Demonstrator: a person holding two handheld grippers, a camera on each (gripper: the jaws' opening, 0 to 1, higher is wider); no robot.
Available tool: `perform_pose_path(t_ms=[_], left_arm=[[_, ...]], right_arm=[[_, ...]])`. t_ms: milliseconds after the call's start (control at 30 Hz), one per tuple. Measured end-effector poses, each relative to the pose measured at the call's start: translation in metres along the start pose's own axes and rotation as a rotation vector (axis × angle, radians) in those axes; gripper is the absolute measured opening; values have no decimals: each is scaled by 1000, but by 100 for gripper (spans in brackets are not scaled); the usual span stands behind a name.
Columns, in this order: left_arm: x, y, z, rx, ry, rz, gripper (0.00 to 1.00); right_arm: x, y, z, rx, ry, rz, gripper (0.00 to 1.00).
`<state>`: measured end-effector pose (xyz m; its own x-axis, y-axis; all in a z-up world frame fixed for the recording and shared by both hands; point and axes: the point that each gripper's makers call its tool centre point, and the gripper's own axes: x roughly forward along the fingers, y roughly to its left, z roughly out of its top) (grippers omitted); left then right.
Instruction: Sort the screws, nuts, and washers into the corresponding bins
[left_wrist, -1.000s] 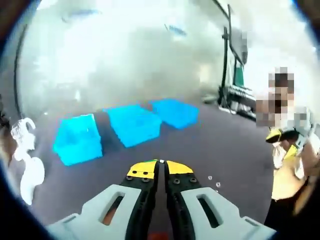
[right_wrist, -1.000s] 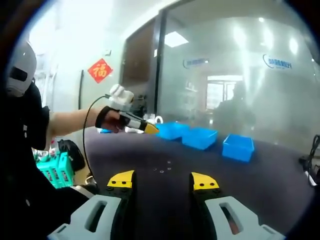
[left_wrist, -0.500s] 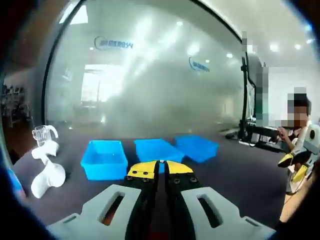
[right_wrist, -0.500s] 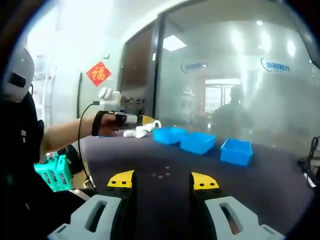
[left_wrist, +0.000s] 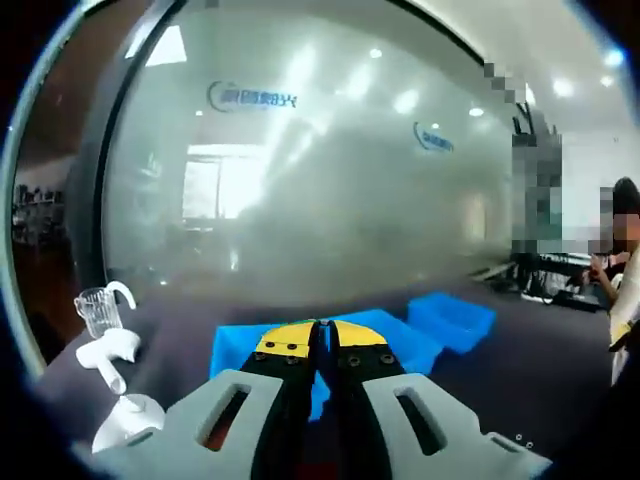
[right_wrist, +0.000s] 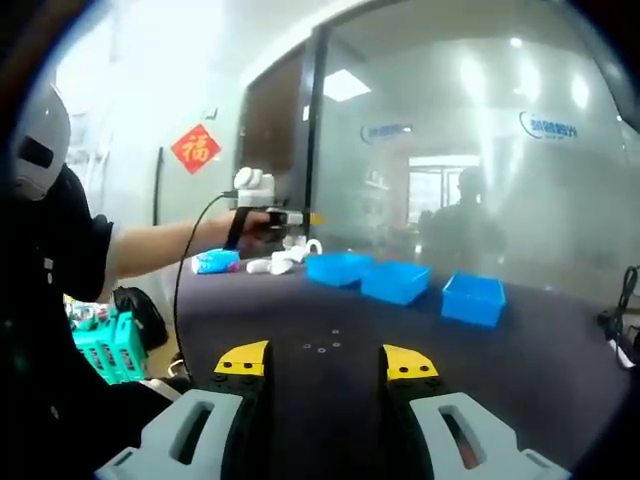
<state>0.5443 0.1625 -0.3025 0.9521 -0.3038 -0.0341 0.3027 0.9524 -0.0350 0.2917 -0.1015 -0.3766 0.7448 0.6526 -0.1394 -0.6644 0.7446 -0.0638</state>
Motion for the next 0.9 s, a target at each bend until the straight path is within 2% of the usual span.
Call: perform_pose_path(t_ms=[67, 100, 133, 233, 300, 433, 467, 500, 633, 900], left_arm=[[9, 2, 0, -69, 1, -12, 5], [15, 5, 0, -68, 6, -10, 5], [20, 8, -1, -16, 16, 10, 5], [33, 9, -4, 30, 31, 20, 5], [41, 10, -5, 37, 37, 21, 5], [56, 16, -12, -5, 47, 21, 5], [58, 16, -15, 9, 53, 21, 5], [61, 22, -22, 69, 87, 33, 5], [71, 36, -22, -51, 76, 60, 5], [81, 47, -32, -26, 104, 79, 5]], right_arm=[[-1, -1, 0, 1, 1, -2, 38], [-1, -1, -1, 1, 1, -3, 38], [-2, -2, -1, 3, 2, -4, 38], [-3, -3, -3, 1, 8, -9, 38], [-3, -4, -3, 0, 9, -11, 38], [-4, -6, -1, -1, 8, -14, 38], [-5, -6, -2, -2, 9, -15, 38], [-5, -6, -2, -1, 9, -15, 38], [-5, -8, -2, 3, 8, -17, 38], [-8, -11, -3, 4, 10, -22, 37]])
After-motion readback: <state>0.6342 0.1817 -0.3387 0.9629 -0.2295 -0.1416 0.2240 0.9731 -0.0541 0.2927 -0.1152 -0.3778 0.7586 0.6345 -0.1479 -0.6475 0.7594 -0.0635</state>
